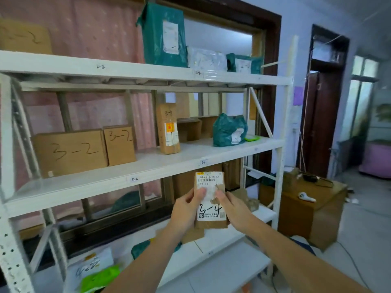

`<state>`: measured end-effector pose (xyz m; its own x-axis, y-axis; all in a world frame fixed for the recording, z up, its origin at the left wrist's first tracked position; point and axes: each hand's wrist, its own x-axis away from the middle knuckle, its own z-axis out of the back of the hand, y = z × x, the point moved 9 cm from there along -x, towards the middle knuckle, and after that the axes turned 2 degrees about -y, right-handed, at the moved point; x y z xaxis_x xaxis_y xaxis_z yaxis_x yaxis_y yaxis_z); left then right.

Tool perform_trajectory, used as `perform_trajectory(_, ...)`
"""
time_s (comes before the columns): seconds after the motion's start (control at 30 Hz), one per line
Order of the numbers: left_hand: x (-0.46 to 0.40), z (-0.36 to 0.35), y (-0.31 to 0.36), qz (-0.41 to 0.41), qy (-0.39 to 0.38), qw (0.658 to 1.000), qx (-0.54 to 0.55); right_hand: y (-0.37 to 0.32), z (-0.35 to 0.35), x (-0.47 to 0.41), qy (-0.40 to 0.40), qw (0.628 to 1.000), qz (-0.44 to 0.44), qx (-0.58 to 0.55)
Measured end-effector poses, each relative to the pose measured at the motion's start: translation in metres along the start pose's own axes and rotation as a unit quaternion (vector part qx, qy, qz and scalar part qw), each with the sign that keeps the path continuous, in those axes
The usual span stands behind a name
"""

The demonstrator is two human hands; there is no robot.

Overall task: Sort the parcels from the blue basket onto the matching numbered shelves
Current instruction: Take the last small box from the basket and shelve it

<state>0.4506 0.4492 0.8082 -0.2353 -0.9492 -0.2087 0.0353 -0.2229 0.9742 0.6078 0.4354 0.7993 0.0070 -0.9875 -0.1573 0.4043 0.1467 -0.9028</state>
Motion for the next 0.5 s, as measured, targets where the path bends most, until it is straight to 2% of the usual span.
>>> perform_trajectory(0.17, -0.025, -0.054, -0.014, 0.008, -0.039, 0.999, 0.005, 0.04, 0.04, -0.005, 0.017, 0.999, -0.016, -0.045)
perform_trajectory(0.5, -0.116, -0.101, -0.044, 0.03, -0.103, 0.994, -0.003, 0.081, 0.086, -0.056, 0.062, 0.995, -0.069, -0.042)
